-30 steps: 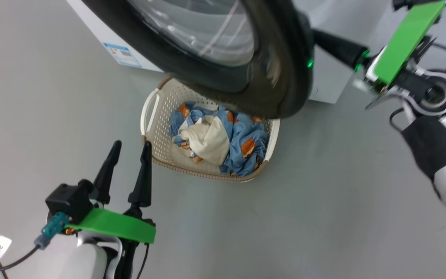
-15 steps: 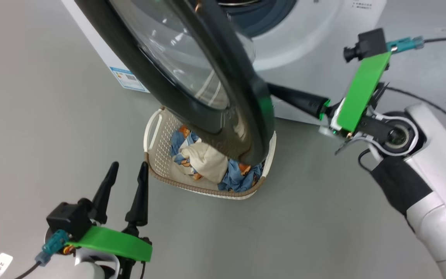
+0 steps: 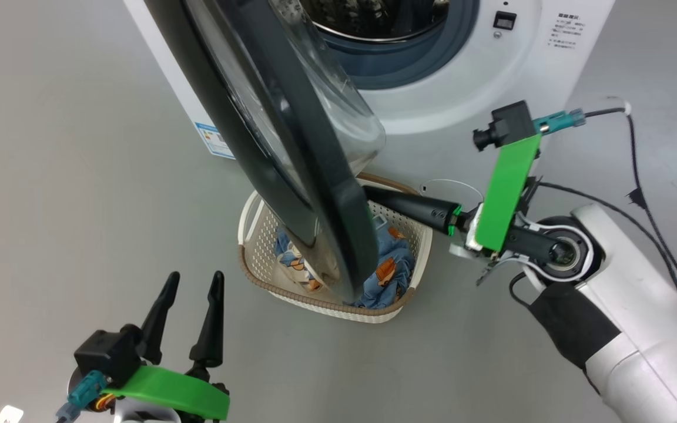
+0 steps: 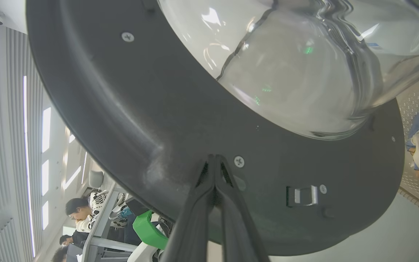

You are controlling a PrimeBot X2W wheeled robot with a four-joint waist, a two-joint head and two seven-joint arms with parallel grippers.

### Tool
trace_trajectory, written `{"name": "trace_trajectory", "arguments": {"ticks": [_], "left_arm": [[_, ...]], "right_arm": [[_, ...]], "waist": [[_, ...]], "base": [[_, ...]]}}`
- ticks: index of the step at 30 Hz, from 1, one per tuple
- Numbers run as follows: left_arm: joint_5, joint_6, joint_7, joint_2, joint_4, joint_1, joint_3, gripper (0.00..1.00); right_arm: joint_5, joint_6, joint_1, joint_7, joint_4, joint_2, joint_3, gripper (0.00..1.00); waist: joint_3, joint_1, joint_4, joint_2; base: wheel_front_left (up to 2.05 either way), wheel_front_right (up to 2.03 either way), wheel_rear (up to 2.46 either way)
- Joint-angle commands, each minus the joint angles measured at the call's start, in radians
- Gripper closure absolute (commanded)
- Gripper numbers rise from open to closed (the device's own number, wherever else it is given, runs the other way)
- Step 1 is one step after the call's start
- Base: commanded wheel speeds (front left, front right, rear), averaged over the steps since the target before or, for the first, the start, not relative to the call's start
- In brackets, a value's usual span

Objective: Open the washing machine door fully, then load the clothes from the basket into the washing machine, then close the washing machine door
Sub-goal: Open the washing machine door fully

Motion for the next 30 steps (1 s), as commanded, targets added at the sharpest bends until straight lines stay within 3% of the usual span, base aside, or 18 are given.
{"name": "trace_trajectory", "arguments": {"ticks": [1, 16, 25, 27, 28, 29, 30], "left_arm": [[0.007, -0.002, -0.006, 0.020, -0.023, -0.004, 0.037, 0.00], [0.010, -0.002, -0.006, 0.020, -0.024, 0.007, 0.051, 0.00], [0.009, -0.002, -0.006, 0.028, -0.018, 0.005, 0.054, 0.00], [0.007, -0.002, -0.006, 0.034, -0.016, 0.004, 0.051, 0.00], [0.006, -0.002, -0.006, 0.037, -0.014, 0.003, 0.049, 0.00], [0.006, -0.002, -0.006, 0.037, -0.014, 0.003, 0.049, 0.00], [0.005, -0.002, -0.006, 0.041, -0.012, 0.003, 0.049, 0.00]], "right_arm": [[0.002, 0.003, 0.018, 0.010, -0.038, 0.033, 0.020, 1.00], [-0.015, 0.003, 0.048, 0.044, -0.068, 0.096, 0.064, 1.00], [-0.034, 0.003, 0.063, 0.017, -0.062, 0.094, 0.059, 1.00], [-0.042, 0.003, 0.069, -0.002, -0.062, 0.086, 0.053, 0.67], [-0.044, 0.003, 0.073, -0.010, -0.062, 0.082, 0.050, 0.58], [-0.044, 0.003, 0.073, -0.010, -0.062, 0.082, 0.050, 0.58], [-0.045, 0.003, 0.078, -0.018, -0.062, 0.077, 0.048, 0.37]], "waist": [[-0.008, 0.0000, 0.009, 0.0000], [-0.023, 0.0000, 0.034, 0.0000], [-0.036, 0.0000, 0.015, 0.0000], [-0.041, 0.0000, 0.005, 0.0000], [-0.043, 0.0000, 0.001, 0.0000], [-0.043, 0.0000, 0.001, 0.0000], [-0.045, 0.0000, -0.005, 0.0000]], "base": [[0.00, 0.00, 0.00], [0.00, 0.00, 0.00], [0.00, 0.00, 0.00], [0.00, 0.00, 0.00], [0.00, 0.00, 0.00], [0.00, 0.00, 0.00], [0.00, 0.00, 0.00]]}}
